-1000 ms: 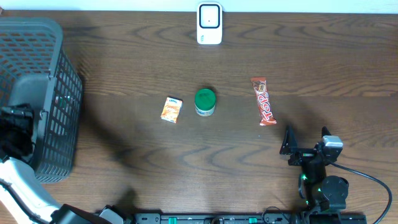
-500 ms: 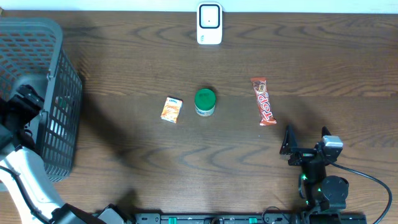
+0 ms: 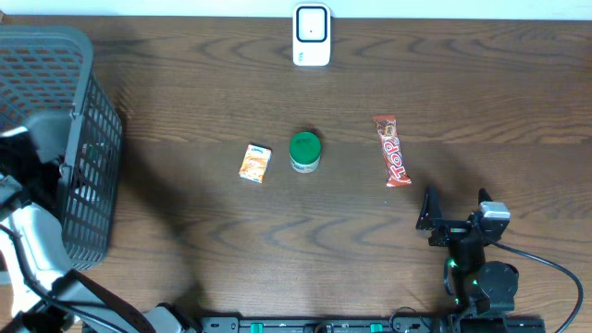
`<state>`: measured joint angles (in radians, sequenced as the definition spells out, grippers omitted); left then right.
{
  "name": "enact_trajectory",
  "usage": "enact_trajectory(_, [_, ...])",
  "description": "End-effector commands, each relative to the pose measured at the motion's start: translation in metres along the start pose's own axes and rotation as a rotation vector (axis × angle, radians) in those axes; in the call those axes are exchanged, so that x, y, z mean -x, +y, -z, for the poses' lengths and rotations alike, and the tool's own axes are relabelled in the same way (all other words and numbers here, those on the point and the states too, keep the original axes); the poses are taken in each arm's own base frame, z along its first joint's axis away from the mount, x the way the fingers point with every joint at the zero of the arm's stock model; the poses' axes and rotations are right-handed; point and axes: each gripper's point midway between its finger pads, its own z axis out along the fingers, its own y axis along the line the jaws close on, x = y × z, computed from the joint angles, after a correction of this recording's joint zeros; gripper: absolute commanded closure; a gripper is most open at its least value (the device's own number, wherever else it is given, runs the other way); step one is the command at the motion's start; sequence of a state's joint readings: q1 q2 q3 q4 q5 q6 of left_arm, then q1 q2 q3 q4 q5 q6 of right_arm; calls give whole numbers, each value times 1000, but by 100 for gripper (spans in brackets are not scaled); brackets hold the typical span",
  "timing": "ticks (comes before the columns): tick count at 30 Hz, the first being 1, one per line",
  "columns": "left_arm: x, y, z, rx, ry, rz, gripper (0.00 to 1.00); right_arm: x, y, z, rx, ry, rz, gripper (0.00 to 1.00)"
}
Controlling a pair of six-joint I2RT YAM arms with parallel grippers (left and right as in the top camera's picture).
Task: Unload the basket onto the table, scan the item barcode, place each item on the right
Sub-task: 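Lower the left gripper onto the white Panadol box and grasp it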
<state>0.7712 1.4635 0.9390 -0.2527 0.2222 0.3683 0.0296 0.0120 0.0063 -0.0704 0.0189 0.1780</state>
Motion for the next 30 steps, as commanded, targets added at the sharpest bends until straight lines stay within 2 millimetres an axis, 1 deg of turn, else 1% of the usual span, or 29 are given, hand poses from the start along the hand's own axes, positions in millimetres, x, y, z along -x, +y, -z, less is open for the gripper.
enact_trajectory(1, [-8, -8, -4, -23, 53, -56, 2, -1, 2, 0, 7, 1, 8, 1])
enact_trajectory(7, [-34, -29, -9, -88, 181, -62, 2, -1, 2, 0, 7, 1, 8, 1])
enact_trajectory(11, [-43, -38, -17, -110, 219, -73, 2, -1, 2, 0, 9, 2, 8, 1])
enact_trajectory(16, [-50, -39, -31, -119, 241, -72, 2, -1, 2, 0, 9, 2, 8, 1])
enact_trajectory(21, [-61, -40, -47, -133, 277, -73, 2, -1, 2, 0, 9, 2, 8, 1])
enact_trajectory(24, [-68, -45, -58, -162, 290, -66, 2, -1, 2, 0, 9, 2, 8, 1])
enact_trajectory(27, [-73, -47, -65, -177, 302, -61, 2, -1, 2, 0, 9, 2, 8, 1])
enact_trajectory(30, [-73, -40, -68, -141, 304, -67, 2, -1, 2, 0, 9, 2, 8, 1])
